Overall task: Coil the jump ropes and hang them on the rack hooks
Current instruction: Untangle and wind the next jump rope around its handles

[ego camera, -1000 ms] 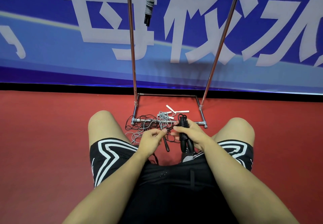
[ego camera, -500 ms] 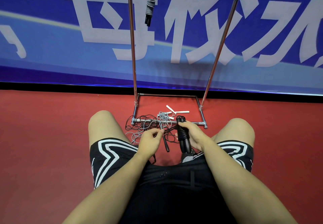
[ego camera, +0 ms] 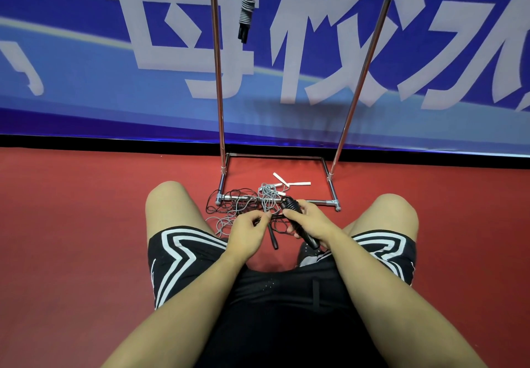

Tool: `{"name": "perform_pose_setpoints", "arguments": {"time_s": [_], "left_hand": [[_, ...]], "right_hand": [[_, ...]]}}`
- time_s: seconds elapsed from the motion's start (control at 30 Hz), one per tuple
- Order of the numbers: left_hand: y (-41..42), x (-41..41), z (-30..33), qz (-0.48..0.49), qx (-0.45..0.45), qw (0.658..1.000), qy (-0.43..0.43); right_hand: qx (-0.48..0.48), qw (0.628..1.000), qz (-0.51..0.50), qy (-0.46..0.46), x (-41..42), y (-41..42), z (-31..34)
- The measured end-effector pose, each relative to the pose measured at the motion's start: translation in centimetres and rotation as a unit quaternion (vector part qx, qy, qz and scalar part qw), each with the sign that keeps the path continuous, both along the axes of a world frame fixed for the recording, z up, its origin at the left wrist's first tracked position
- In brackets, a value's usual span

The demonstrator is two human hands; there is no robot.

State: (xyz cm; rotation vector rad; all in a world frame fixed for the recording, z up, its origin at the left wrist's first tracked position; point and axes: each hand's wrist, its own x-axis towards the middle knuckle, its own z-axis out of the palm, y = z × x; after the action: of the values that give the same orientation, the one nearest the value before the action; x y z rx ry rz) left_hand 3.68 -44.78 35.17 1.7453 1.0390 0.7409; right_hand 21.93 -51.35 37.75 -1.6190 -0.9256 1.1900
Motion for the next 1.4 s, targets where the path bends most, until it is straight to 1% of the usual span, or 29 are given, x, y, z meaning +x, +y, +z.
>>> {"name": "perform_pose_setpoints", "arguments": {"time_s": [0.07, 0.13, 0.23, 0.3, 0.37, 0.43, 0.57, 0.67, 0.83, 0.93, 1.1, 1.27, 1.4], "left_hand": [[-0.1, -0.1, 0.0, -0.009, 0.003, 1.0, 0.01], [-0.1, 0.0, 0.0, -0.011, 0.002, 1.0, 0.013], [0.0, 0.0, 0.1, -0.004, -0.002, 1.0, 0.016], [0.0, -0.1, 0.2, -0.006, -0.007, 1.0, 0.015], [-0.1, -0.1, 0.1, -0.009, -0.005, 1.0, 0.016], [0.0, 0.0, 0.0, -0.007, -0.012, 1.0, 0.011], [0.1, 0.1, -0.2, -0.033, -0.063, 0.997, -0.011], [0.0, 0.0, 0.1, -0.052, -0.067, 0.996, -0.005], [-0.1, -0.1, 0.1, -0.074, -0.105, 0.992, -0.011], [-0.4, -0.1, 0.5, -0.065, -0.102, 0.993, 0.008], [0.0, -0.3, 0.1, -0.061, -0.114, 0.992, -0.011], [0.2, -0.6, 0.0, -0.054, -0.193, 0.978, -0.05], [0.1, -0.5, 0.2, -0.051, -0.2, 0.977, -0.061]], "right_hand": [[-0.002, 1.0, 0.004, -0.018, 0.0, 0.0, -0.1], [-0.01, 1.0, -0.006, -0.005, -0.1, 0.1, -0.2], [-0.019, 0.995, -0.035, 0.093, -0.3, 0.3, -0.3], [-0.013, 0.992, -0.037, 0.118, -0.1, 0.4, -0.4], [-0.01, 0.994, -0.025, 0.104, 0.0, 0.4, -0.7], [-0.014, 0.998, -0.01, 0.056, 0.1, 0.4, -0.8], [-0.024, 0.999, 0.014, -0.032, 0.0, 0.2, -0.6], [-0.031, 0.995, 0.026, -0.086, 0.2, 0.1, -0.9], [-0.037, 0.994, 0.01, -0.107, 0.1, 0.0, -0.5], [-0.035, 0.992, 0.014, -0.122, -0.2, -0.2, -0.3], [-0.027, 0.986, 0.034, -0.16, -0.7, -0.3, -0.1], [-0.013, 0.988, 0.033, -0.148, -0.8, -0.3, -0.1], [-0.006, 0.993, 0.026, -0.118, -1.0, -0.4, 0.1]]}}
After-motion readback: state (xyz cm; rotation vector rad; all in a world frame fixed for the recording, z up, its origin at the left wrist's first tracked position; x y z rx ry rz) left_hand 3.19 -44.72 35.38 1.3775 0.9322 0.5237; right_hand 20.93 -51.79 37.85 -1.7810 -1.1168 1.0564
